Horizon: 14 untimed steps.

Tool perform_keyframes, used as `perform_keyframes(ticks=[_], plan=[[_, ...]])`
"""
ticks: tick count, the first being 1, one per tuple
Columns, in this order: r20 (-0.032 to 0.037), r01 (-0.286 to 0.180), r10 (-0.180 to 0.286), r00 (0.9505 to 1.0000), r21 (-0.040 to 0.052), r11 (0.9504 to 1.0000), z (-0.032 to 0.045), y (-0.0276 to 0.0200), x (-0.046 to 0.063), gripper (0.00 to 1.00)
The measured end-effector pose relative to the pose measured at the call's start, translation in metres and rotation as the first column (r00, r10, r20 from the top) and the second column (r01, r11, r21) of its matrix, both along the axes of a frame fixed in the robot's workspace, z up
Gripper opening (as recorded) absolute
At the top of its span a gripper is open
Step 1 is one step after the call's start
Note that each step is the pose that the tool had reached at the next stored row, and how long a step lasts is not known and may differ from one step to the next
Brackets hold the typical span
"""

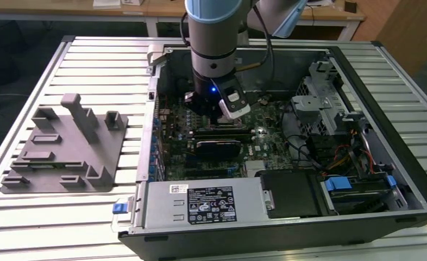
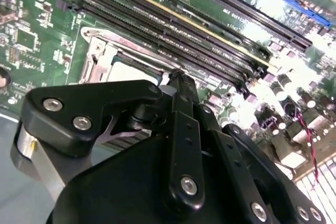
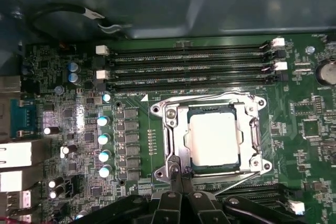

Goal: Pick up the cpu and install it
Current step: 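Install the second cpu locking lever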

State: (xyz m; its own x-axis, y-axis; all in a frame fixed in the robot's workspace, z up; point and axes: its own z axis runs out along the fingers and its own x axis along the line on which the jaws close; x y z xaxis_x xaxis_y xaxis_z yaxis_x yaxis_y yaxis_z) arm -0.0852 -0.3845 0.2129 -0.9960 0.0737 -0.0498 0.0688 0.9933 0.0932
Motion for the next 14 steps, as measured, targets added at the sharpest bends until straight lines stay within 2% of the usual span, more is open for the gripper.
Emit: perform_keyframes(ticks=[5, 14], plan=[[-0.0002, 0.000, 0.000, 1.0000, -0.0002, 1.0000, 0.0182, 0.0000, 0.000, 0.11], [-0.0001, 0.000, 0.000, 1.0000, -0.0001, 1.0000, 0.0358, 0.0003, 0.001, 0.11]])
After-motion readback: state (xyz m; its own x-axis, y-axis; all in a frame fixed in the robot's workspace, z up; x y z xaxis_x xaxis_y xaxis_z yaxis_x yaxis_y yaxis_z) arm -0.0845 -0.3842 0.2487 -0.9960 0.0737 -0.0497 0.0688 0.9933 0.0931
